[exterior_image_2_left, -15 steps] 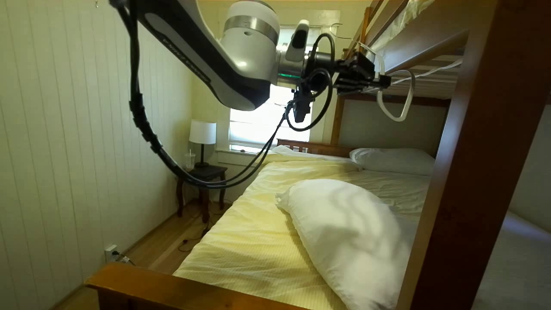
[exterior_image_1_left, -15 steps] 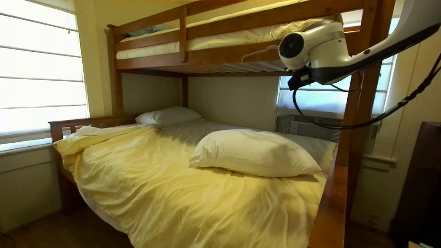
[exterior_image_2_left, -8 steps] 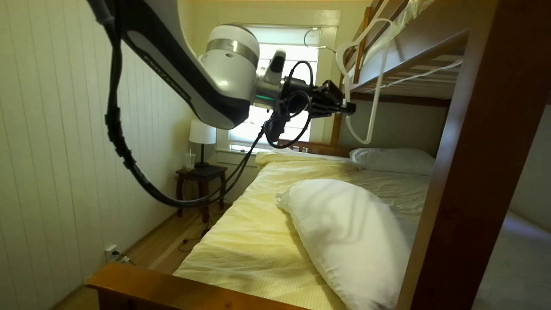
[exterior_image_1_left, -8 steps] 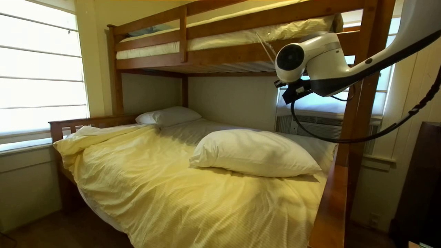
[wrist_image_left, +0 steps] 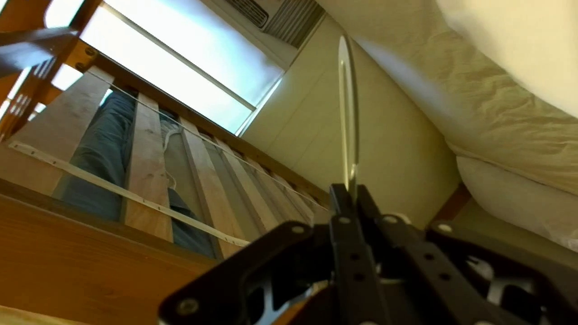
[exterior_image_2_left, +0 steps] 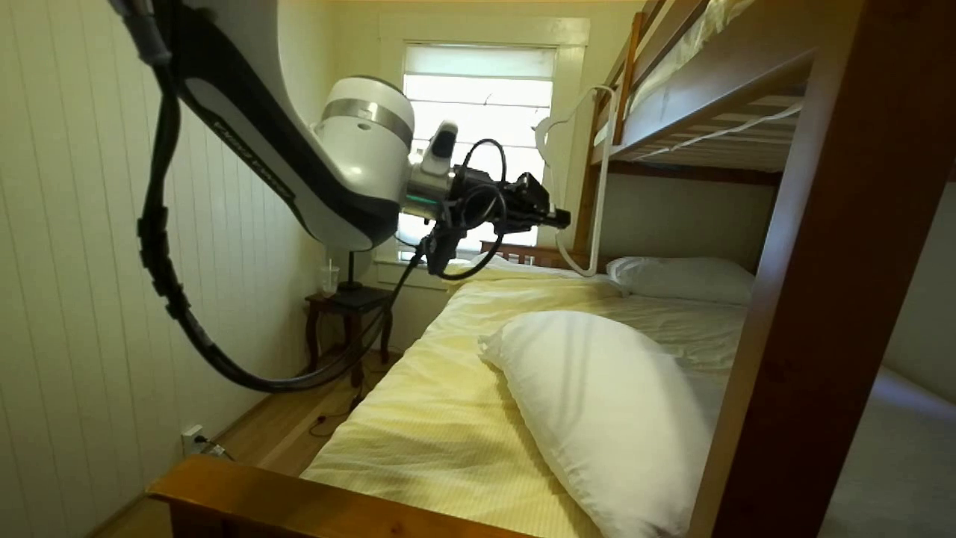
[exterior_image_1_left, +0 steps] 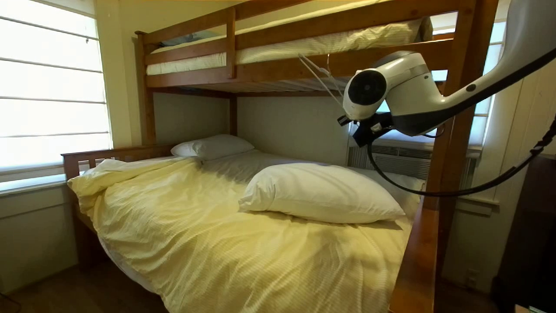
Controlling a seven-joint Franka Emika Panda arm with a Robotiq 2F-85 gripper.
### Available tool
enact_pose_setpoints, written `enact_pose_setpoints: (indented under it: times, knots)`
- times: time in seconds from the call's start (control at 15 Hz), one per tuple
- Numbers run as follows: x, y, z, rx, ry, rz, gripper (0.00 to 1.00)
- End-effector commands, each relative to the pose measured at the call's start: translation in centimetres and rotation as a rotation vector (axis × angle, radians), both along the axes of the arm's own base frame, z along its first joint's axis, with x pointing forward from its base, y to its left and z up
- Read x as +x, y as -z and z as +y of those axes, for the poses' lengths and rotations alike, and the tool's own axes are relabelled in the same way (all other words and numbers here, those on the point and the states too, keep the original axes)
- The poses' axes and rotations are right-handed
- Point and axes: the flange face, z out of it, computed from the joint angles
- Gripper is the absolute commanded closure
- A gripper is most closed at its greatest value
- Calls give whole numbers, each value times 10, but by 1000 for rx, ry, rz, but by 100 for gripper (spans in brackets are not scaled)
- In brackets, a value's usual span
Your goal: Put the hanger on the bed
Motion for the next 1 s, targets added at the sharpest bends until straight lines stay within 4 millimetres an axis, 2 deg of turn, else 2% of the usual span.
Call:
enact_pose_setpoints:
  times: [0.0,0.2,0.27,0.33,0.4,0.6,0.67,0.93]
  knots:
    - [-17,13,18,-88,-135,91,99]
    - [-26,23,41,59,-252,176,99]
    - [-28,20,40,122,-267,192,99]
    - [-30,12,31,188,-256,203,99]
    - [-17,28,39,109,-234,183,95]
    - [-22,15,31,164,-242,196,95]
    - [-25,20,36,244,-265,199,99]
    - [-35,45,68,415,-426,224,99]
